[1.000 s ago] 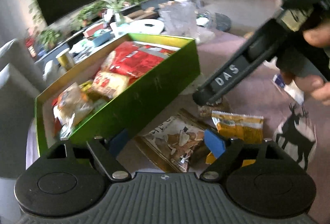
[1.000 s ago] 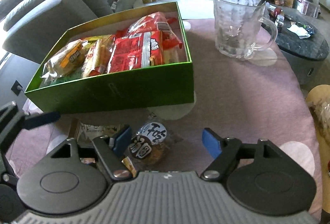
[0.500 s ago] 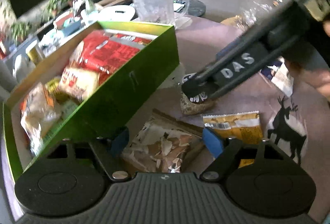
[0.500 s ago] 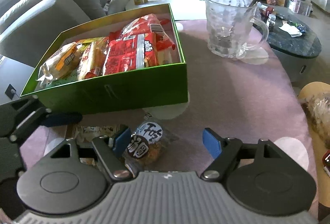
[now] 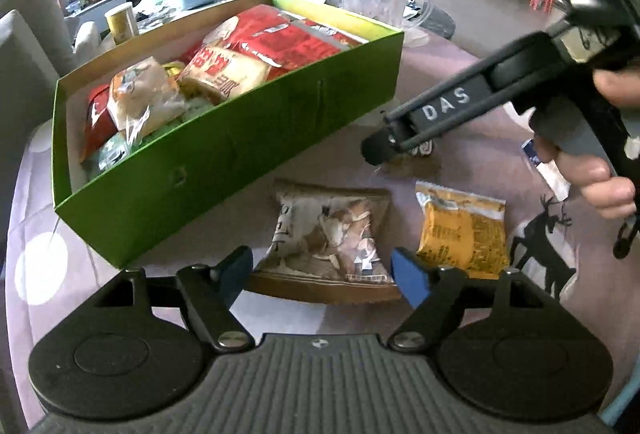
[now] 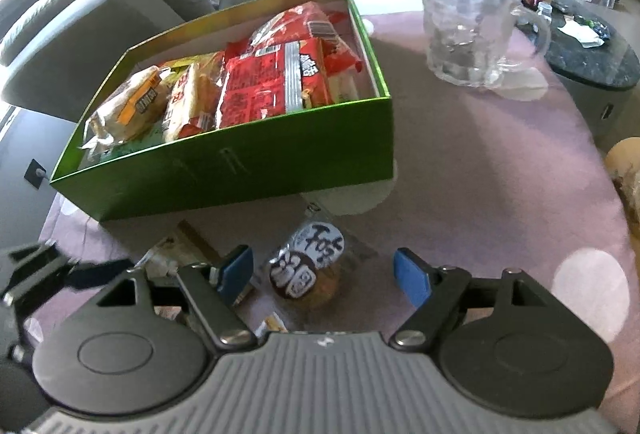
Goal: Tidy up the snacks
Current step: 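Move the left gripper to the brown printed bag while the right moves to the round packet, then grasp the brown printed bag with the left gripper while the right grasps the round packet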
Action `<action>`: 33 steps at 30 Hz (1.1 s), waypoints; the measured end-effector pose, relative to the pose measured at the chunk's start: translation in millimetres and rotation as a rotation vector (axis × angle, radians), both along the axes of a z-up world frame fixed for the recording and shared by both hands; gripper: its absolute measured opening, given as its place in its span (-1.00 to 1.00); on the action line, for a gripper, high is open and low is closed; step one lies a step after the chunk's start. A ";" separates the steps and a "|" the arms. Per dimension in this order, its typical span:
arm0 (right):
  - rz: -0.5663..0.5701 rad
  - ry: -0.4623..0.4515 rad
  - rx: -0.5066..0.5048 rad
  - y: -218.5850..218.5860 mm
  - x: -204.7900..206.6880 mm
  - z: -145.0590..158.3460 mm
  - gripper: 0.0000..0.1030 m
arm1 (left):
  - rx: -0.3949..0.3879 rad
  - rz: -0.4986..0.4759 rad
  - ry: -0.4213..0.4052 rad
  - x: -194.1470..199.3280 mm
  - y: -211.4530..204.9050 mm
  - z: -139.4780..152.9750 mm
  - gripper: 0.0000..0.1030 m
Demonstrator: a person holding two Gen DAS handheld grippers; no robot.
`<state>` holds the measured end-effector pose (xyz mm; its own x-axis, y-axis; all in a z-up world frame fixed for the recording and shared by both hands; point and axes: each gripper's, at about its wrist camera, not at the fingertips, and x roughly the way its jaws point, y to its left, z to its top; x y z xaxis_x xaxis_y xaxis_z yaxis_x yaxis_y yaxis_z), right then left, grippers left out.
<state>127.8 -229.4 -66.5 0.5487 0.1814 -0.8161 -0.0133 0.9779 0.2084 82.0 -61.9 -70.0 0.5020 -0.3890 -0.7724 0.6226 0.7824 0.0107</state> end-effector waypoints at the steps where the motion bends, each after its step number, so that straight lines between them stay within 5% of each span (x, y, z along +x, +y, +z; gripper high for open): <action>1: 0.007 -0.004 -0.003 1.5 1.9 -0.6 0.54 | -0.001 0.013 0.000 0.6 0.0 -0.4 0.43; 10: -0.006 -0.032 -0.051 1.6 -9.2 4.8 0.53 | 0.016 0.019 -0.010 14.6 -14.5 -7.7 0.47; 15: -0.007 -0.015 -0.018 -0.6 -13.2 6.5 0.53 | -0.013 0.018 -0.011 10.5 -12.4 -5.8 0.06; 24: 0.036 -0.016 -0.033 16.3 -5.0 -1.3 0.53 | -0.062 0.073 -0.020 1.1 3.2 0.8 -0.03; 33: 0.132 -0.072 -0.030 18.6 -10.0 2.1 0.17 | -0.092 0.123 -0.038 -1.2 12.9 6.0 -0.03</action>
<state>117.8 -210.8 -64.4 0.5789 0.2313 -0.7819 -0.1555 0.9726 0.1726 80.8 -49.0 -64.0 0.5782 -0.3905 -0.7164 0.5222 0.8518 -0.0428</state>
